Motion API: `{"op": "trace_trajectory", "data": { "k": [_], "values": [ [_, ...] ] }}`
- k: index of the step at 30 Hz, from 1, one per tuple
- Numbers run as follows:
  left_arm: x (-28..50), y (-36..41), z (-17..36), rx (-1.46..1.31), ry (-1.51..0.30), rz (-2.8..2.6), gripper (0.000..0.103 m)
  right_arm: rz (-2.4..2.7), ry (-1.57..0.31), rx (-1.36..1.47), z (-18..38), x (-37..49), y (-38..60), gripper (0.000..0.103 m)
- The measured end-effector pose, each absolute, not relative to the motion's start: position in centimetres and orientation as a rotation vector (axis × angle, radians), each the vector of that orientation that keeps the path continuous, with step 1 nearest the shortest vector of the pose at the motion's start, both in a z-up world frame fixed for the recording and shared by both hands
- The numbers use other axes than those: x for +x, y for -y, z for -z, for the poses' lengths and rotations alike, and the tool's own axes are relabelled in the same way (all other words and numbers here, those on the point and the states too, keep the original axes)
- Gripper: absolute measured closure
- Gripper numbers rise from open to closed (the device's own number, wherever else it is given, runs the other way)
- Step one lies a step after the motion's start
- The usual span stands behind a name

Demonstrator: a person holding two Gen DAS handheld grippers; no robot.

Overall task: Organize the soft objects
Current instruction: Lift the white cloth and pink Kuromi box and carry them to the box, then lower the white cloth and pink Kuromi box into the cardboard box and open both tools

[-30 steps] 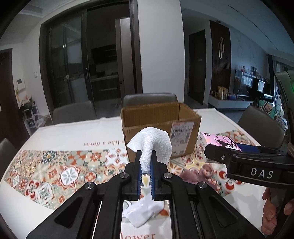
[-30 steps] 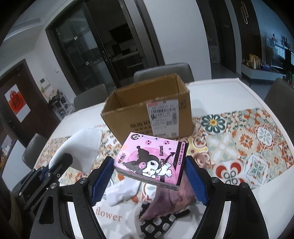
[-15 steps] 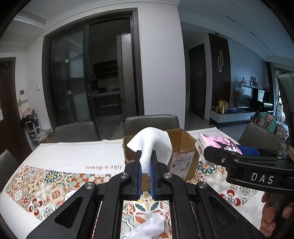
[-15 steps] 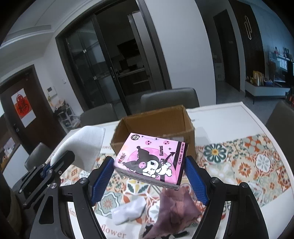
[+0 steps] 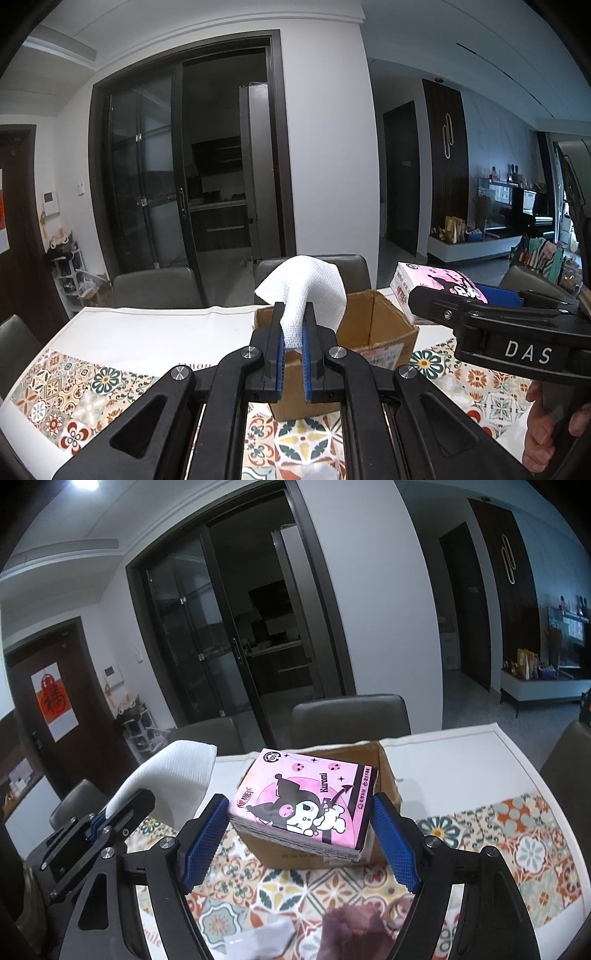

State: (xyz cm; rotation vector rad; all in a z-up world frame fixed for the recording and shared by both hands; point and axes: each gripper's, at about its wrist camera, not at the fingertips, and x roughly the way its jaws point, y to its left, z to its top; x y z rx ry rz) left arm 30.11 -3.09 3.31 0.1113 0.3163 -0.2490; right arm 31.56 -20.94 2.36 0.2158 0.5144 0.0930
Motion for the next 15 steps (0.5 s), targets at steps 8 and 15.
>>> {"op": "trace_trajectory", "data": {
  "k": [8, 15],
  "values": [
    [32.7, 3.4, -3.4, 0.115, -0.309, 0.246, 0.094, -0.106, -0.5, 0.194, -2.4, 33.7, 20.9, 0.024],
    [35.0, 4.2, -2.4, 0.131, -0.322, 0.239, 0.094, -0.111, -0.505, 0.175, -2.1, 36.2, 21.2, 0.024]
  ]
}}
